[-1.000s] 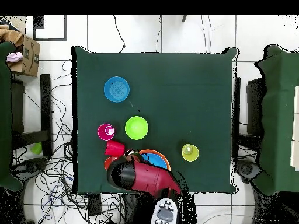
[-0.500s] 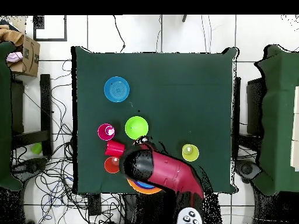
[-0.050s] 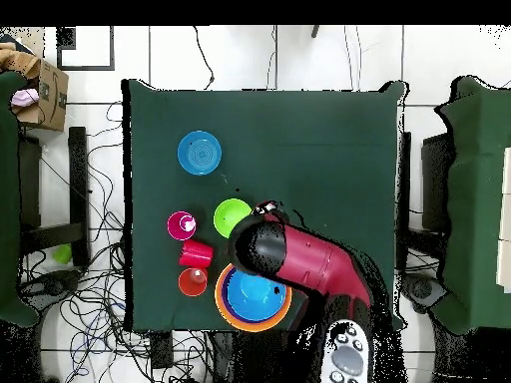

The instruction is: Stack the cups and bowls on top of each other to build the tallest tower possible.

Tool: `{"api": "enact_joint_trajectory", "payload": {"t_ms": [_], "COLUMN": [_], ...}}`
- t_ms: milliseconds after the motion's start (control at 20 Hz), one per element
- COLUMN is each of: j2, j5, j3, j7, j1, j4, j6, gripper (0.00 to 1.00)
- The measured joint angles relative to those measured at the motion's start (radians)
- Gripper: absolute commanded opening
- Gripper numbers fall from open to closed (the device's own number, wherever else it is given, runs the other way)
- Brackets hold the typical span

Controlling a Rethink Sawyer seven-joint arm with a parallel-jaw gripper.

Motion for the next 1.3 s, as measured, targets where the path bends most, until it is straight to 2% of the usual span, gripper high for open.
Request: {"api": "enact_joint_trajectory", "payload": {"t_ms": [300,600,800,1300], "j2": [0.068,0.163,0.242,0.357], "j5": [0.012,0.041,0.097,0.202], "j3": [-0.011,-0.039,-0.057,-0.086], "j7": [0.000,0.001,0.011,0.073], "j1": [0.032,0.087,0.121,0.154], "j4": [-0.096,-0.231,-0.335,-0.477], "j6": [0.014,0.068,0.101,0.115], "gripper": [1.00,1.00,1.00,1.00]}}
